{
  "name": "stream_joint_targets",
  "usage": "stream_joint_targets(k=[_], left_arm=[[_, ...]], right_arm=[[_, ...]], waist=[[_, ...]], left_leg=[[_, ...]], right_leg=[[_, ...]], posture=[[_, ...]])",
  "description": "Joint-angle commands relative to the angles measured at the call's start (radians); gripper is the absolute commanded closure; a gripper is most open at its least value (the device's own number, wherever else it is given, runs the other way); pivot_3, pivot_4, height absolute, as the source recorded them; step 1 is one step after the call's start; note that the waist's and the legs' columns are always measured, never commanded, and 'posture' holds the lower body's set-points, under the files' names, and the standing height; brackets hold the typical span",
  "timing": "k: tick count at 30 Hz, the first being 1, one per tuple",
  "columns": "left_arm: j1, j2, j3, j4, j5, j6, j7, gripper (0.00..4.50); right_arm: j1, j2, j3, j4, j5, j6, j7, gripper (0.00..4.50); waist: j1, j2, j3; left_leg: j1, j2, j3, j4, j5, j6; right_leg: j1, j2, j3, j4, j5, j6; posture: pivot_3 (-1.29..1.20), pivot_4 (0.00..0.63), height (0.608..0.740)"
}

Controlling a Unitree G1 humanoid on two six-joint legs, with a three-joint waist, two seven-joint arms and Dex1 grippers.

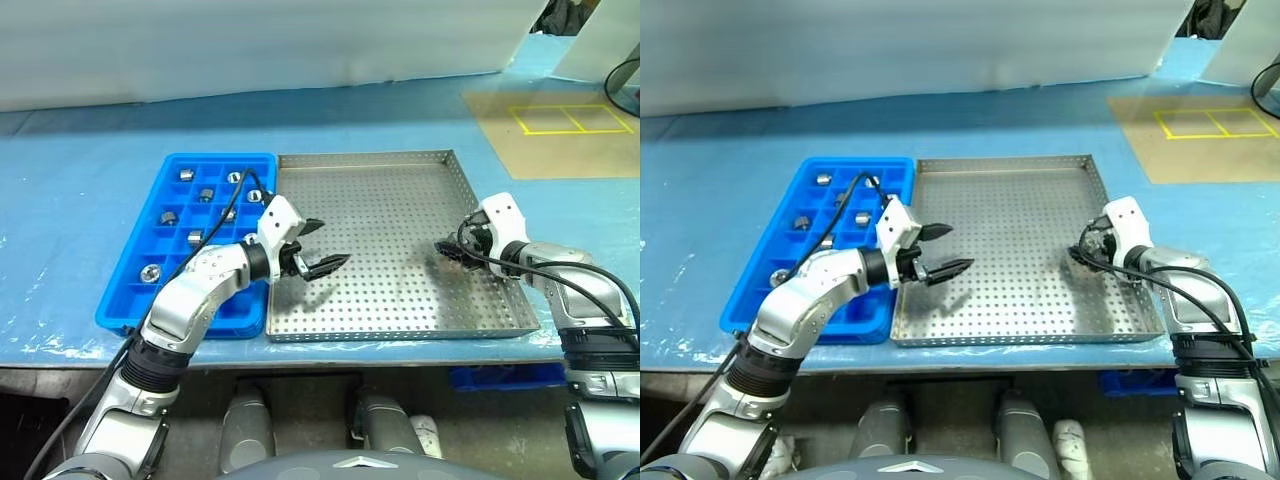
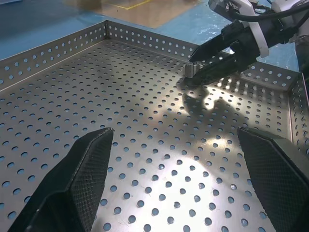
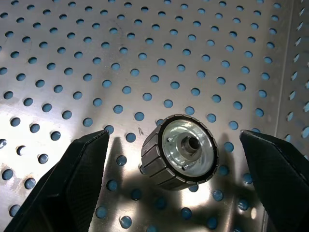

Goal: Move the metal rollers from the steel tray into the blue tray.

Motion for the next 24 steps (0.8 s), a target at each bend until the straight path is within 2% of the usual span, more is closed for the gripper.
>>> stream_joint_targets(k=[1, 3, 8, 15, 24], left_arm=[[-0.021, -0.003, 0.012, -0.008, 0.003, -0.02, -0.007, 0.17], [-0.016, -0.002, 0.016, -0.015, 0.004, -0.016, -0.006, 0.17], [0.002, 0.004, 0.033, -0.034, 0.004, -0.006, 0.01, 0.17], [0.079, 0.021, 0.094, -0.139, -0.029, 0.054, 0.065, 0.17], [0.283, 0.044, 0.203, -0.382, -0.082, 0.148, 0.181, 0.17]], right_arm=[[0.0, 0.012, -0.005, 0.011, 0.004, -0.026, -0.011, 0.43], [0.002, 0.011, 0.008, 0.015, -0.004, -0.039, -0.006, 0.96], [-0.02, 0.019, 0.011, 0.034, -0.002, -0.064, -0.008, 2.71], [-0.141, 0.102, 0.054, 0.03, 0.034, -0.132, 0.034, 2.77], [-0.301, 0.296, 0.181, 0.047, 0.068, -0.213, 0.147, 2.77]], waist=[[0.0, 0.0, 0.0], [0.0, 0.0, 0.0], [0.002, 0.0, 0.0], [-0.011, 0.0, 0.0], [0.014, 0.0, 0.0]], left_leg=[[0.0, 0.0, 0.0, 0.0, 0.0, 0.0], [0.0, 0.0, 0.001, 0.0, 0.0, 0.0], [0.0, 0.0, 0.001, 0.0, 0.0, 0.0], [0.0, 0.001, 0.001, 0.0, 0.0, 0.0], [-0.002, 0.001, 0.001, -0.002, 0.0, 0.001]], right_leg=[[0.0, 0.0, 0.0, 0.0, 0.0, 0.0], [0.0, 0.0, 0.0, 0.0, 0.0, 0.0], [0.0, 0.0, 0.001, 0.0, 0.0, 0.0], [-0.001, 0.0, 0.001, 0.0, 0.0, 0.0], [-0.002, 0.0, -0.002, -0.001, 0.0, -0.001]], posture=[[-0.21, 0.15, 0.74], [-0.2, 0.15, 0.74], [-0.18, 0.15, 0.74], [-0.16, 0.15, 0.74], [0.11, 0.15, 0.74]])
